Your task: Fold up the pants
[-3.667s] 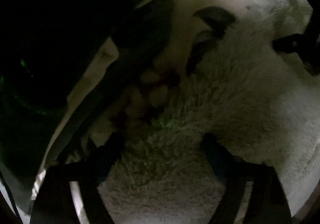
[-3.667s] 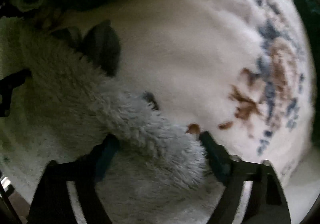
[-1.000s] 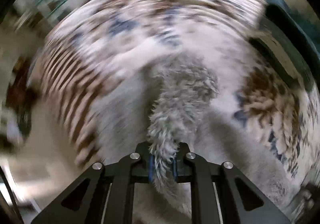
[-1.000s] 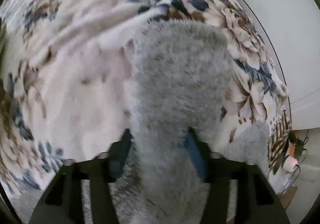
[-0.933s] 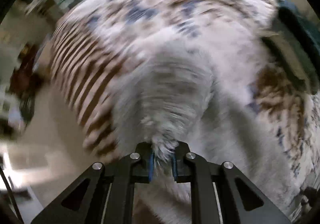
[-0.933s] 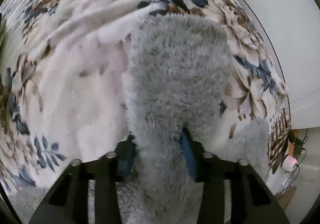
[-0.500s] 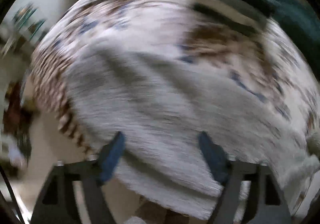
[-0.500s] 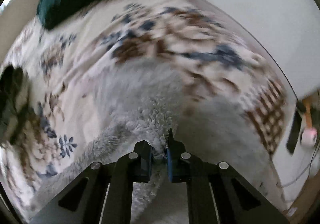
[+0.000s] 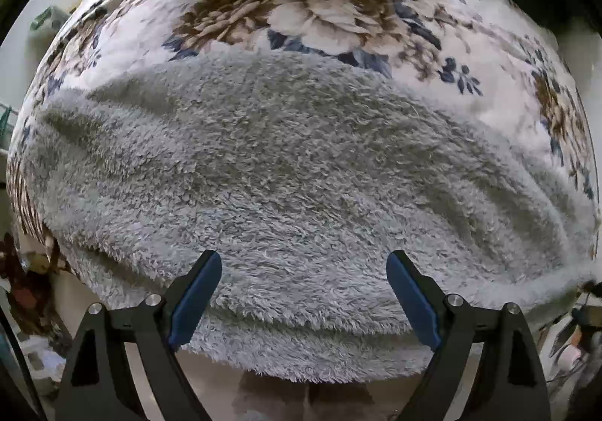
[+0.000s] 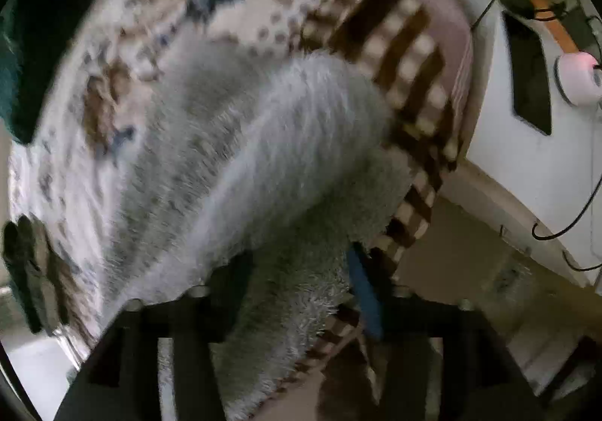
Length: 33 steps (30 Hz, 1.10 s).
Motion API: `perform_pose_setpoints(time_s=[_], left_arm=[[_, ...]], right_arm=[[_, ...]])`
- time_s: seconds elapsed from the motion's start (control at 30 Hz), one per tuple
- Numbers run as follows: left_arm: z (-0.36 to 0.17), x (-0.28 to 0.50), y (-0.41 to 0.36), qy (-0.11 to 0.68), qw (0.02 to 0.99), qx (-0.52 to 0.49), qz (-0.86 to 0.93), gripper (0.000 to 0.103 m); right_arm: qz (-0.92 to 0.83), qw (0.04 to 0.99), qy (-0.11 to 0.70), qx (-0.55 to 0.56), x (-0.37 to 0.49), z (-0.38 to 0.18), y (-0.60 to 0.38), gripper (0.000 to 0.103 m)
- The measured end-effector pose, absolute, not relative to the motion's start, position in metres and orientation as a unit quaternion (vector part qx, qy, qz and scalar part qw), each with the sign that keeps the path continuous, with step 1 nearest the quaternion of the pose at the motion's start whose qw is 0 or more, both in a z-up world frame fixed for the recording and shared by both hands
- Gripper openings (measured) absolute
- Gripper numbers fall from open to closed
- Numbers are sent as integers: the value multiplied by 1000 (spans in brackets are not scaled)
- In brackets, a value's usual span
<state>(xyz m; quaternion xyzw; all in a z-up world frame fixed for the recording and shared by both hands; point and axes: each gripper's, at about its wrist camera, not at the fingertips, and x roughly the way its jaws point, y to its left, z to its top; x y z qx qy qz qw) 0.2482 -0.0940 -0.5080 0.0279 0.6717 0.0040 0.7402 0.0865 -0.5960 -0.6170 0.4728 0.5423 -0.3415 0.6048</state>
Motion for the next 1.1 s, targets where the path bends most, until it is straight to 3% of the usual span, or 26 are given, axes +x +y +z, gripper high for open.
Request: perform_pose_setpoints(time_s=[0.23,0.33,0.43,0.53,0.67,0.73,0.8,0.87,0.93,1.1], left_arm=[[-518,248,-99,677,735,32,5,90],[-519,246,-97,678,735,32,8,89],[-522,243,-93,681,731,28,13,90],[-528,239,-87,689,724,19,20,89],[-525,233,-75,686,727,13,31,89],[-526,230,-64,689,724,4,38,90],[-529,226,-49,694,719,-14,46,89],[-531,224,-35,698,714,-24,51,89],[-531,221,-16,701,710,-36,57,89],[-515,221,50,688,716,-79,82,89]], right_arm=[[-296,602,509,540,91,-619,-574,59],[-310,617,460,558,84,-608,-566,59],[-293,607,511,532,97,-622,-559,58],[-280,576,542,543,97,-655,-547,6],[-298,641,547,449,101,-620,-538,6],[-318,624,551,454,89,-621,-546,7],[-288,566,584,506,85,-650,-549,14],[-280,551,589,520,89,-654,-541,38],[-274,585,572,505,92,-633,-521,48],[-204,606,566,520,111,-611,-415,51]])
